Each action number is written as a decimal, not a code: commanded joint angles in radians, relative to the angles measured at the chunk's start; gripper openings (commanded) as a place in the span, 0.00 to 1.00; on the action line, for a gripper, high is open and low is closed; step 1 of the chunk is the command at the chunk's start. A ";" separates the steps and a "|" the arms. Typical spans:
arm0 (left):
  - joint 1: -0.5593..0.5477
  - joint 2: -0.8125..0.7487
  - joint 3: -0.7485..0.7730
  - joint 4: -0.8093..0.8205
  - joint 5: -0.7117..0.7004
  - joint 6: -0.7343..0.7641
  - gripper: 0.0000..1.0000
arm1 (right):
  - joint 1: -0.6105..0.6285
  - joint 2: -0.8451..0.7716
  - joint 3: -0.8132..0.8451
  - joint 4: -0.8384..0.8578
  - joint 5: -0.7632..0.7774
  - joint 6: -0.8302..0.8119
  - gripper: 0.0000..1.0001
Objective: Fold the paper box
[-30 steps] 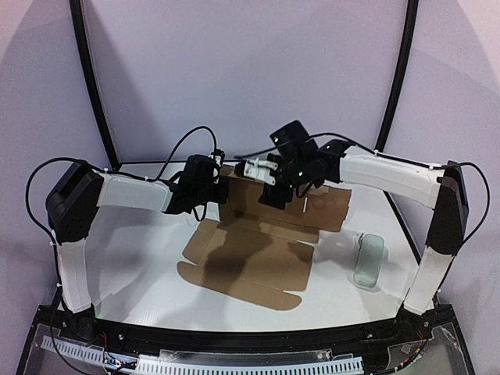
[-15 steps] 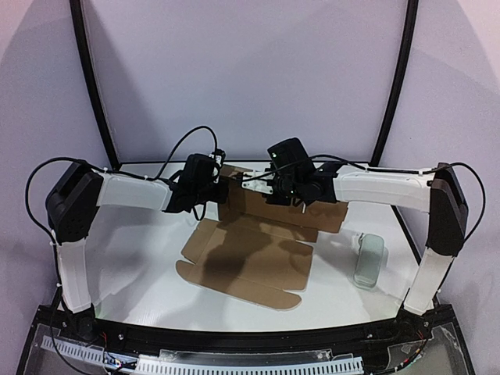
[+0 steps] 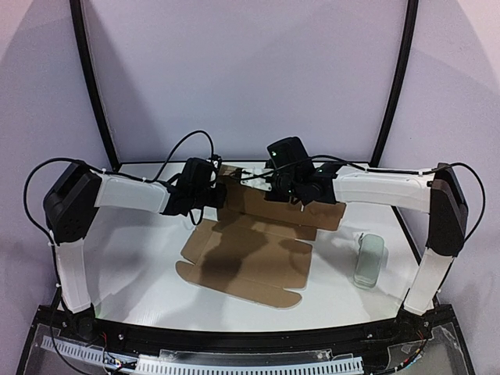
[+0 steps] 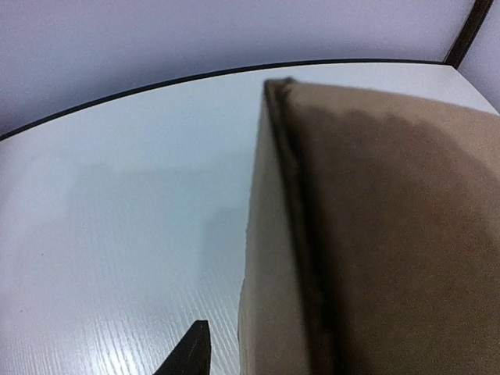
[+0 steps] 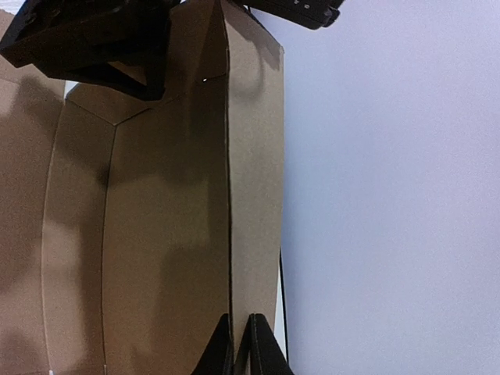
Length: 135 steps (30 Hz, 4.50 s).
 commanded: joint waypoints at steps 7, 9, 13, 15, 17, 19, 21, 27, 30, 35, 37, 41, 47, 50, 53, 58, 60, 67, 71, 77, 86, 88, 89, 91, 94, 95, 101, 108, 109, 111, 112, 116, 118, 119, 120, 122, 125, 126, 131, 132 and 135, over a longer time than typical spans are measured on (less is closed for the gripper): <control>-0.002 -0.017 -0.115 0.061 0.004 -0.103 0.40 | 0.016 -0.007 -0.017 -0.050 -0.007 0.024 0.10; -0.005 -0.016 -0.138 0.095 0.003 -0.113 0.40 | 0.017 -0.007 -0.014 -0.051 -0.004 0.029 0.10; -0.012 -0.025 -0.177 0.142 -0.023 -0.137 0.47 | 0.017 -0.005 0.000 -0.067 0.000 0.051 0.10; -0.013 -0.044 -0.209 0.180 -0.031 -0.142 0.54 | 0.017 -0.003 0.004 -0.072 0.000 0.060 0.10; -0.014 -0.061 -0.222 0.218 -0.043 -0.134 0.65 | 0.017 -0.002 0.005 -0.074 -0.001 0.063 0.09; -0.013 -0.075 -0.217 0.220 -0.057 -0.110 0.70 | 0.017 -0.003 0.007 -0.075 -0.001 0.064 0.09; -0.014 -0.094 -0.209 0.220 -0.072 -0.091 0.75 | 0.017 -0.002 0.011 -0.077 -0.002 0.065 0.09; -0.014 -0.181 -0.240 0.210 -0.077 -0.031 0.97 | 0.015 -0.001 0.016 -0.083 0.001 0.076 0.08; -0.014 -0.235 -0.270 0.188 -0.036 0.034 0.99 | 0.012 -0.001 0.028 -0.087 -0.001 0.098 0.08; -0.014 -0.306 -0.337 0.157 0.053 0.109 0.99 | 0.008 0.002 0.048 -0.089 0.004 0.113 0.08; -0.015 -0.311 -0.340 0.142 0.086 0.107 0.99 | 0.008 0.006 0.060 -0.102 0.007 0.126 0.08; -0.018 -0.279 -0.352 0.179 0.028 0.058 0.97 | 0.008 0.013 0.079 -0.123 0.011 0.148 0.08; -0.018 -0.186 -0.354 0.321 0.009 -0.013 0.88 | 0.008 0.021 0.099 -0.147 0.010 0.167 0.09; -0.018 -0.130 -0.314 0.356 0.011 -0.022 0.77 | 0.008 0.024 0.108 -0.159 0.009 0.177 0.09; -0.018 -0.095 -0.297 0.404 -0.012 -0.036 0.70 | 0.008 0.025 0.112 -0.171 0.009 0.189 0.09; -0.018 -0.046 -0.277 0.464 -0.038 -0.035 0.65 | 0.010 0.026 0.120 -0.194 -0.017 0.210 0.09; -0.018 -0.025 -0.263 0.491 -0.037 -0.036 0.63 | 0.011 0.026 0.120 -0.199 -0.027 0.210 0.10; -0.018 0.019 -0.224 0.533 -0.035 -0.032 0.48 | 0.011 0.030 0.120 -0.223 -0.057 0.198 0.10; -0.018 0.026 -0.208 0.525 -0.028 -0.032 0.30 | 0.017 0.028 0.085 -0.220 -0.081 0.142 0.10; -0.018 0.026 -0.198 0.525 -0.010 -0.034 0.01 | 0.026 0.053 0.039 -0.212 -0.045 0.079 0.09; -0.018 -0.060 -0.148 0.373 -0.037 -0.061 0.01 | 0.031 0.062 -0.012 -0.150 0.029 0.013 0.10; -0.018 -0.086 -0.119 0.299 -0.042 -0.058 0.01 | 0.030 0.062 -0.012 -0.131 0.045 0.005 0.15; -0.018 -0.095 -0.101 0.259 -0.044 -0.057 0.01 | 0.030 0.062 -0.012 -0.110 0.053 0.006 0.18; -0.018 -0.110 -0.081 0.197 -0.045 -0.048 0.01 | 0.030 0.055 0.005 -0.058 0.077 0.021 0.32; -0.018 -0.123 -0.083 0.165 -0.061 -0.024 0.01 | 0.025 0.030 0.070 -0.003 0.107 0.066 0.58; -0.018 -0.127 -0.082 0.156 -0.069 -0.013 0.01 | 0.022 0.014 0.088 0.036 0.120 0.075 0.66; -0.017 -0.177 -0.081 0.057 -0.164 -0.006 0.01 | 0.002 -0.063 0.159 0.239 0.196 0.147 0.98; 0.043 -0.229 -0.102 -0.019 -0.218 -0.105 0.01 | -0.104 -0.233 0.182 -0.013 -0.083 0.557 0.98; 0.050 -0.239 -0.114 -0.014 -0.216 -0.107 0.01 | -0.134 -0.257 0.179 -0.043 -0.146 0.630 0.98; 0.055 -0.252 -0.120 -0.020 -0.230 -0.096 0.01 | -0.201 -0.309 0.160 -0.076 -0.315 0.742 0.98; 0.055 -0.256 -0.114 -0.040 -0.243 -0.092 0.01 | -0.215 -0.332 0.137 -0.085 -0.394 0.731 0.98; 0.056 -0.274 -0.107 -0.049 -0.244 -0.052 0.01 | -0.237 -0.407 0.049 -0.036 -0.471 0.719 0.98; 0.057 -0.284 -0.110 -0.041 -0.247 -0.029 0.01 | -0.264 -0.384 0.105 -0.106 -0.411 0.769 0.98; 0.057 -0.286 -0.110 -0.040 -0.246 -0.018 0.01 | -0.282 -0.368 0.133 -0.141 -0.389 0.785 0.98; 0.057 -0.291 -0.111 -0.039 -0.240 -0.004 0.01 | -0.298 -0.348 0.153 -0.165 -0.363 0.793 0.98; 0.057 -0.298 -0.111 -0.036 -0.234 0.011 0.01 | -0.319 -0.303 0.180 -0.190 -0.308 0.796 0.98; 0.057 -0.308 -0.107 -0.040 -0.231 0.007 0.01 | -0.344 -0.246 0.205 -0.232 -0.300 0.792 0.98; 0.057 -0.311 -0.105 -0.046 -0.230 0.001 0.01 | -0.346 -0.235 0.205 -0.244 -0.300 0.786 0.98; 0.056 -0.333 -0.097 -0.084 -0.227 -0.046 0.01 | -0.348 -0.190 0.181 -0.276 -0.321 0.779 0.98; 0.057 -0.338 -0.096 -0.093 -0.226 -0.052 0.01 | -0.348 -0.189 0.165 -0.266 -0.330 0.781 0.98; 0.057 -0.355 -0.095 -0.113 -0.220 -0.068 0.01 | -0.348 -0.188 0.125 -0.228 -0.341 0.792 0.98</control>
